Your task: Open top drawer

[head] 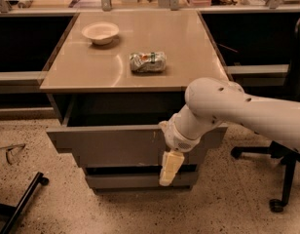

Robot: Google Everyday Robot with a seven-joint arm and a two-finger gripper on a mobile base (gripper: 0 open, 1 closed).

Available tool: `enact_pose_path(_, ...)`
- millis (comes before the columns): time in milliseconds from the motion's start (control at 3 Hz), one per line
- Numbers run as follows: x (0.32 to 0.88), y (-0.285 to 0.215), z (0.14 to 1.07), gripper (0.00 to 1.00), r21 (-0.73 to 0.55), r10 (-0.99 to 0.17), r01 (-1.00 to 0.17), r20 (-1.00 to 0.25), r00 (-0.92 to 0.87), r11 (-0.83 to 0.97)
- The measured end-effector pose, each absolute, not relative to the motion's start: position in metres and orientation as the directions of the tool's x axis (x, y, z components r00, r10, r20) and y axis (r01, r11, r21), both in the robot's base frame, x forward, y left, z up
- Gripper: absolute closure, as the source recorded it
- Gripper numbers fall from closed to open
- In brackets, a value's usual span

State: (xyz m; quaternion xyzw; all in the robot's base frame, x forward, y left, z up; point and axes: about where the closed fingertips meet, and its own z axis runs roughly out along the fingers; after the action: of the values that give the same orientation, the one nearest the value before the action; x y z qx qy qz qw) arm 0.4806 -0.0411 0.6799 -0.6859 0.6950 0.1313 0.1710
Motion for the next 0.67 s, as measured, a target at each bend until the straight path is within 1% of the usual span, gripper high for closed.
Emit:
enact_pose_path(333,0.481,-0.041,0.68,0.0,-0.052,-0.909,-0.998,-0.418,0.0,0.025)
enact_pose_path(667,0.497,-0.043,0.672,0.0,-0.043,-0.906,-0.998,-0.423,-0.02,0.042)
